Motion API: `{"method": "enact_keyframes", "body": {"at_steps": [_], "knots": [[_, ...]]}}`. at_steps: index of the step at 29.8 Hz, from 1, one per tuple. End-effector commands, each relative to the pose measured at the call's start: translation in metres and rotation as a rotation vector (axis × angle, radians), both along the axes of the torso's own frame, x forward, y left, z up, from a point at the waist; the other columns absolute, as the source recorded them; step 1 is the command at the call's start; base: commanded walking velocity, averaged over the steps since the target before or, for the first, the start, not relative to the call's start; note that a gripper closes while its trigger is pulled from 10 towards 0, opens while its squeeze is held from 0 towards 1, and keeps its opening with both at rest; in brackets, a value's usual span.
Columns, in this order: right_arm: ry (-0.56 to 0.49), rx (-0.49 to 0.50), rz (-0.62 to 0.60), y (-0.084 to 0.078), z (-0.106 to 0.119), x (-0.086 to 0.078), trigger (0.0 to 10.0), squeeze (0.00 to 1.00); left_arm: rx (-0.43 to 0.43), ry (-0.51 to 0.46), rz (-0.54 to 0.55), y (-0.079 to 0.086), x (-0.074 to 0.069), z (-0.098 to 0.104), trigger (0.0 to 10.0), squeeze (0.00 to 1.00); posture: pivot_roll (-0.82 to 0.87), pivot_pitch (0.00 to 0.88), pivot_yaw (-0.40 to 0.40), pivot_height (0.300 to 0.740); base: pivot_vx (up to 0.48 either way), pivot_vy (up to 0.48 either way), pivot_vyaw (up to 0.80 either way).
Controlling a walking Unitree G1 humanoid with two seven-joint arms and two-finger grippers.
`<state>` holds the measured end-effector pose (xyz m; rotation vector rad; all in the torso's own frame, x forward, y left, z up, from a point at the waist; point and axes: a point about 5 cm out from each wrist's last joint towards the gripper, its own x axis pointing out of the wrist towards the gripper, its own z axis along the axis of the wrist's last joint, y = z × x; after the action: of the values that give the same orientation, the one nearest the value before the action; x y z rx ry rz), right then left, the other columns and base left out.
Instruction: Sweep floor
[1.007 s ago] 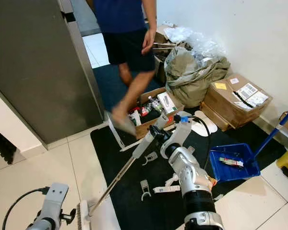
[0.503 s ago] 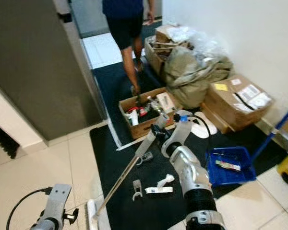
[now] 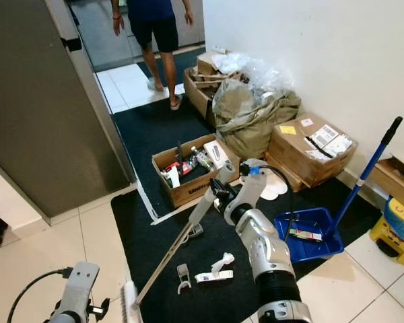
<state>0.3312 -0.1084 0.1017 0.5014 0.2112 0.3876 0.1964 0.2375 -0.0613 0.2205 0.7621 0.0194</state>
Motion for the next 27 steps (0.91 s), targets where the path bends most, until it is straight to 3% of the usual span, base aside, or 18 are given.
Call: {"method": "enact_keyframes", "body": {"at_steps": [1, 10, 18, 27], "knots": [[-0.009, 0.034, 0.007, 0.0025, 0.0012, 0.0003, 10.0, 0.00, 0.003, 0.011, -0.009, 0.0014, -0.0036, -0.0015, 10.0, 0.00, 0.00, 0.078, 0.052, 0.740, 0.292, 0.000, 0.00], [-0.029, 0.035, 0.033, 0.0070, 0.0031, -0.0017, 10.0, 0.00, 0.002, 0.012, -0.014, 0.0001, -0.0039, -0.0020, 10.0, 0.00, 0.00, 0.079, 0.051, 0.740, 0.294, 0.000, -0.60], [-0.034, 0.051, 0.030, 0.0069, 0.0040, -0.0015, 10.0, 0.00, 0.004, 0.013, -0.017, -0.0008, -0.0042, -0.0024, 10.0, 0.00, 0.00, 0.080, 0.053, 0.740, 0.286, 0.000, 0.00], [-0.036, 0.067, 0.049, 0.0088, 0.0044, -0.0037, 10.0, 0.00, 0.026, 0.042, 0.019, 0.0023, -0.0063, -0.0042, 10.0, 0.00, 0.00, 0.081, 0.054, 0.740, 0.000, 0.000, 0.00]]}}
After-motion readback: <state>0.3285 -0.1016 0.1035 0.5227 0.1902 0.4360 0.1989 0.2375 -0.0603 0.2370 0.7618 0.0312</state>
